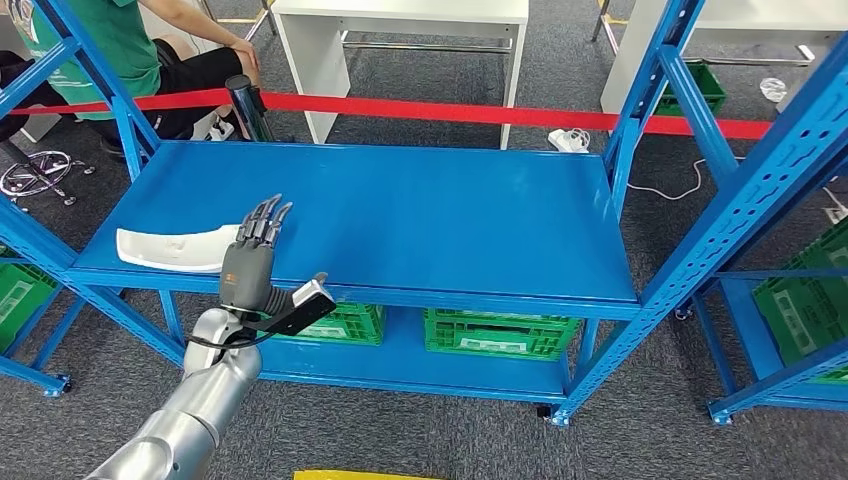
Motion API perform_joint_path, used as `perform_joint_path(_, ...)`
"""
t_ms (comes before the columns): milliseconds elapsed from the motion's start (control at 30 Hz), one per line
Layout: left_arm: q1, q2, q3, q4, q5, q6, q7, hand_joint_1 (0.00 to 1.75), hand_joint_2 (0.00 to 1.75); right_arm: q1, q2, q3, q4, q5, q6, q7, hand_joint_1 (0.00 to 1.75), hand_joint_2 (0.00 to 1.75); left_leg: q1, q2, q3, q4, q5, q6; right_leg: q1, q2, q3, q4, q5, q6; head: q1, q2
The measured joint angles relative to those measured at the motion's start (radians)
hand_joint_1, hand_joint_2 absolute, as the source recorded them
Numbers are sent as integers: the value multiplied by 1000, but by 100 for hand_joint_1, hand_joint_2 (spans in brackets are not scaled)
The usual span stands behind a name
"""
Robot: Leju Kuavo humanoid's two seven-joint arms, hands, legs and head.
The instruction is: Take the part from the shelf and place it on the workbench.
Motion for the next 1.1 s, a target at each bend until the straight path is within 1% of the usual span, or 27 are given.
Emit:
perform_joint_path(133, 39, 16, -36, -2, 19, 11, 24, 0, 175, 1, 17, 0, 0, 10, 2, 4, 0, 0, 0, 0, 0, 0, 0, 0, 0, 0, 2, -3, 0, 1, 0, 0)
perform_joint_path(300, 59, 46, -68, 9, 28, 43, 56, 0, 175, 1, 21, 0, 0, 21, 11, 0, 0, 0, 0, -1, 1, 0, -1, 1, 0, 0, 5, -6, 1, 2, 0, 0)
perform_joint_path(433, 69, 73, -68, 4, -53, 55, 116, 0, 175, 3, 21, 0, 0, 31, 12, 5, 0, 0, 0, -1, 1, 0, -1, 1, 0, 0, 6, -8, 2, 2, 0, 0)
perform_joint_path(600, 52, 90, -22, -11, -208, 58, 172, 0, 175, 3, 21, 0, 0, 39, 11, 16, 0, 0, 0, -1, 2, 0, -1, 1, 0, -1, 7, -9, 2, 3, 0, 0)
perform_joint_path(733, 20, 107, 29, -9, -285, 58, 185, 0, 175, 4, 21, 0, 0, 39, 11, 5, 0, 0, 0, -1, 2, 0, -1, 1, 0, -1, 7, -9, 2, 3, 0, 0)
perform_joint_path(900, -29, 134, 76, 19, -299, 58, 185, 0, 175, 5, 21, 0, 0, 38, 15, -2, 0, 0, 0, -1, 2, 0, -1, 1, 0, -1, 7, -9, 2, 3, 0, 0)
perform_joint_path(1100, -53, 174, 117, 56, -299, 58, 177, 0, 175, 8, 21, 0, 0, 41, 20, -8, 0, 0, 0, -1, 2, 0, -1, 1, 0, -1, 7, -9, 2, 3, 0, 0)
